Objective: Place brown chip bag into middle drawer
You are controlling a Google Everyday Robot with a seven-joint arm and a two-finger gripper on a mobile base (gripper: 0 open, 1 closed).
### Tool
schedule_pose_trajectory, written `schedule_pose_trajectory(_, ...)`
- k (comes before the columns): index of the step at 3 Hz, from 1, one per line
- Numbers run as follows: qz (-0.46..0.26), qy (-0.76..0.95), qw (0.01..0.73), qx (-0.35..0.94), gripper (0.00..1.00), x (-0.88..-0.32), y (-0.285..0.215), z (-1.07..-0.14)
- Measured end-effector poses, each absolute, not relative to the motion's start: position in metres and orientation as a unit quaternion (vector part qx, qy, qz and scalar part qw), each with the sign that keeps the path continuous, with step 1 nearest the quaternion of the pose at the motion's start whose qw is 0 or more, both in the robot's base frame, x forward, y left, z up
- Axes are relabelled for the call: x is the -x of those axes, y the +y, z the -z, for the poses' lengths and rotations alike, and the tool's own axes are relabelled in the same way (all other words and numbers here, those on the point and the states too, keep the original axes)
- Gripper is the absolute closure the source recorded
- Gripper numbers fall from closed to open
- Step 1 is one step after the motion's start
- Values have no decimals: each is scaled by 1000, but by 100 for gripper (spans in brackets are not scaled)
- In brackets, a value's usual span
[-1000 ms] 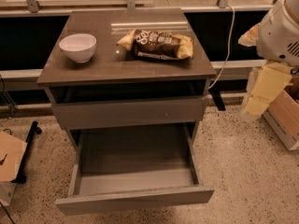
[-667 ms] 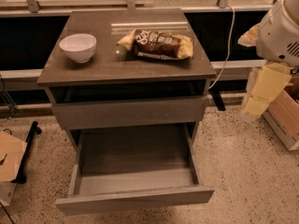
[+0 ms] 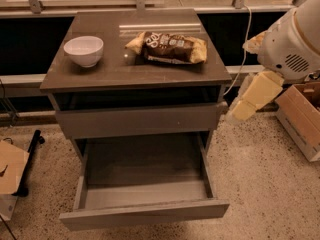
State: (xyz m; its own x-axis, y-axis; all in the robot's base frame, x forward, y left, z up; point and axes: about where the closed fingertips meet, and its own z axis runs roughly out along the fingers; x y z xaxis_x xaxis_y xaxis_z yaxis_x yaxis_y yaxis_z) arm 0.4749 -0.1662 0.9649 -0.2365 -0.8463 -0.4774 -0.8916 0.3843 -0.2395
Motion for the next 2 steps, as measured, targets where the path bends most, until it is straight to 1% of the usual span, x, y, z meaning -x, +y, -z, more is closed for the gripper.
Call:
schedule_pose_trajectory(1, -93, 763, 348, 537, 0, -525, -133, -963)
schedule_pose_trajectory(2, -89, 763, 344, 540, 0, -521, -133, -964)
